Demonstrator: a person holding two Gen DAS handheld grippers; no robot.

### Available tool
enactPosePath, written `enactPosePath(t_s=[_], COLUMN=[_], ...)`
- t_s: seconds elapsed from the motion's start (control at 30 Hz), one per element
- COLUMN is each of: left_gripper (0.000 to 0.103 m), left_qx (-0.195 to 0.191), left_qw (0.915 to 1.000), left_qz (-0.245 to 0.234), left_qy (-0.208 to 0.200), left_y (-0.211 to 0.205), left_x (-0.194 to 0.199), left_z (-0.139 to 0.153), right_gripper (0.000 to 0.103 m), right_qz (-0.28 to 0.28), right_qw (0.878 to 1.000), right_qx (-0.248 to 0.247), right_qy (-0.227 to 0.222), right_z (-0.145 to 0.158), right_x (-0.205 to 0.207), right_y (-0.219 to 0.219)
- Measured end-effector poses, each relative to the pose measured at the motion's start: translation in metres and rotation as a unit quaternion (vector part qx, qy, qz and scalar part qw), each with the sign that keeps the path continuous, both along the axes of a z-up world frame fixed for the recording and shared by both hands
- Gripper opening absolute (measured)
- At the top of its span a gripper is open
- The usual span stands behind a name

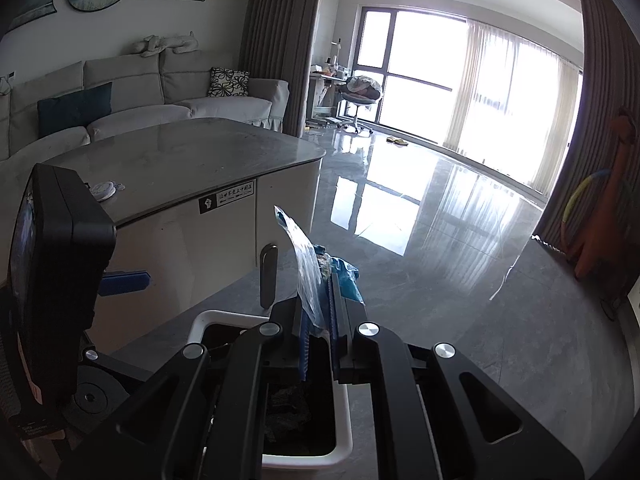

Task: Collect trash
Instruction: 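Lower the blue zip bag into the bin and open the right tool, then move both open tools back from the bin to the table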

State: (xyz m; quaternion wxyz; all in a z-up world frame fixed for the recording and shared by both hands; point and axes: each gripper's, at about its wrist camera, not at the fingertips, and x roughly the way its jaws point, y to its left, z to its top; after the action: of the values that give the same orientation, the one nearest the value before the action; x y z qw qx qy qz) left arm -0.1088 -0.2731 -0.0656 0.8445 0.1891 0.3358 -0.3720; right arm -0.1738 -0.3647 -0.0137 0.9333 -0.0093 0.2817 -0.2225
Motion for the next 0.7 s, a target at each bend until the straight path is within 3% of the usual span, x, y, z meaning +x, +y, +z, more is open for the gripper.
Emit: enactPosePath(t_s=[0.27,0.57,0.63,0.7], left_gripper=[0.099,0.099,0.099,0.099], left_qx=[-0.008,-0.029,-0.029,-0.028], left_qw=[0.9965,0.9903,0.9896,0.9891], left_qz=[0.058,0.125,0.132,0.137], left_qy=[-0.059,-0.054,-0.049,-0.047], left_y=[0.027,0.068,0.075,0.08], left_x=[0.014,0.046,0.051,0.053], left_z=[0.024,0.04,0.039,0.039], right_gripper=[0.009,0.01,0.016,0.04], right_qz=[0.019,0.04,0.038,0.03], right_qw=[0.999,0.997,0.997,0.996], right_qx=[0.013,0.024,0.024,0.027], right_qy=[0.032,0.058,0.066,0.08], right_z=[-0.015,-0.029,-0.032,-0.038], right_x=[0.018,0.044,0.047,0.05], right_y=[0.007,0.023,0.026,0.025])
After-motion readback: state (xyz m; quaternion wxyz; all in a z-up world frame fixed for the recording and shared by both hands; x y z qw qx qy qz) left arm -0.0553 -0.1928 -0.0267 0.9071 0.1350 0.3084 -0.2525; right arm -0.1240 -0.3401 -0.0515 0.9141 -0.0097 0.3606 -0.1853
